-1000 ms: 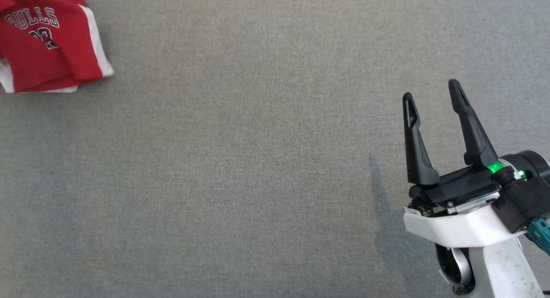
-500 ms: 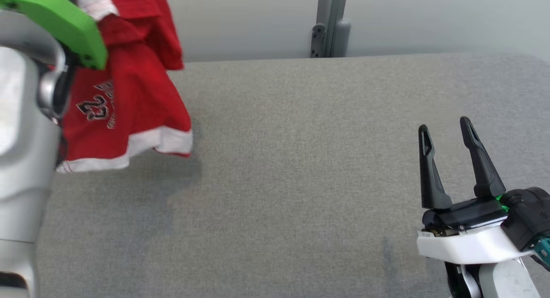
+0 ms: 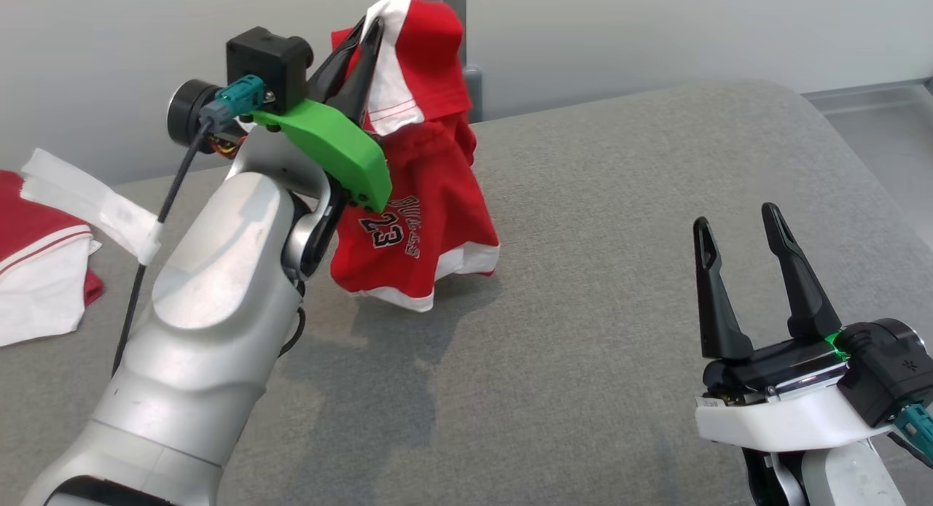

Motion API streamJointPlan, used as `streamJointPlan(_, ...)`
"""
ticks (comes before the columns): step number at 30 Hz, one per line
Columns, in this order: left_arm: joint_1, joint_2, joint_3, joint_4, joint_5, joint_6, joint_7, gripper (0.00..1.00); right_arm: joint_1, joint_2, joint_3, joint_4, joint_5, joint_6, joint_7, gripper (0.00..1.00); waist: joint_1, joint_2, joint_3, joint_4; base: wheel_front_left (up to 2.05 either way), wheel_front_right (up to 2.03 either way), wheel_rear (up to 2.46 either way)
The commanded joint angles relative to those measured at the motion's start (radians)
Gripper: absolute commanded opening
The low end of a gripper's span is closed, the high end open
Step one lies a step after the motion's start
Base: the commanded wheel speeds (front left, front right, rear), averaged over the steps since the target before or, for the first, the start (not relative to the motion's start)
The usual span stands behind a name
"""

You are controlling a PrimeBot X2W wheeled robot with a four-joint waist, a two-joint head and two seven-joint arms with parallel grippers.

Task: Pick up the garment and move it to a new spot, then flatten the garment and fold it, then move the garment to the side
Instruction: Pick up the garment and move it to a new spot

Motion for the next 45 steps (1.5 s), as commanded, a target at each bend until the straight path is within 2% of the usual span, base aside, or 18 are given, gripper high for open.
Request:
streamJointPlan(1, -0.026, -0.005, -0.008, -0.001, 0.019, -0.003, -0.029, 0.0, -0.014, -0.002, 0.002, -0.002, 0.005, 0.0, -0.003, 1.0, 0.0001, -0.0001, 0.045, -0.071, 0.0, 0.0, 0.0)
streamJointPlan(10, 0.073, -0.044, -0.091, 0.117, 0.026, -0.034, -0.117, 0.0, -0.041, -0.002, -0.019, 0.0, 0.015, 0.0, -0.003, 1.0, 0.0001, -0.0001, 0.157, -0.116, 0.0, 0.0, 0.0)
streamJointPlan(22, 0.22, -0.084, -0.196, 0.258, -0.015, -0.056, -0.174, 0.0, -0.064, -0.002, -0.029, 0.024, 0.014, 0.0, -0.003, 1.0, 0.0001, -0.0001, 0.182, -0.094, 0.0, 0.0, 0.0)
streamJointPlan(23, 0.225, -0.086, -0.199, 0.263, -0.016, -0.056, -0.18, 0.06, -0.064, -0.002, -0.029, 0.026, 0.013, 0.0, -0.003, 1.0, 0.0001, -0.0001, 0.179, -0.09, 0.0, 0.0, 0.0)
streamJointPlan(26, 0.237, -0.091, -0.198, 0.268, -0.02, -0.056, -0.193, 1.0, -0.062, -0.002, -0.032, 0.035, 0.011, 0.0, -0.003, 1.0, 0.0001, -0.0001, 0.167, -0.078, 0.0, 0.0, 0.0)
streamJointPlan(34, 0.284, -0.096, -0.172, 0.177, -0.008, -0.035, -0.209, 1.0, -0.035, -0.002, -0.039, 0.079, 0.003, 0.0, -0.003, 1.0, 0.0001, -0.0001, 0.114, -0.036, 0.0, 0.0, 0.0)
streamJointPlan(45, 0.527, -0.058, 0.034, -0.121, 0.063, 0.069, -0.208, 1.0, 0.006, -0.002, -0.049, 0.143, -0.012, 0.0, -0.003, 1.0, 0.0001, -0.0001, 0.031, 0.034, 0.0, 0.0, 0.0)
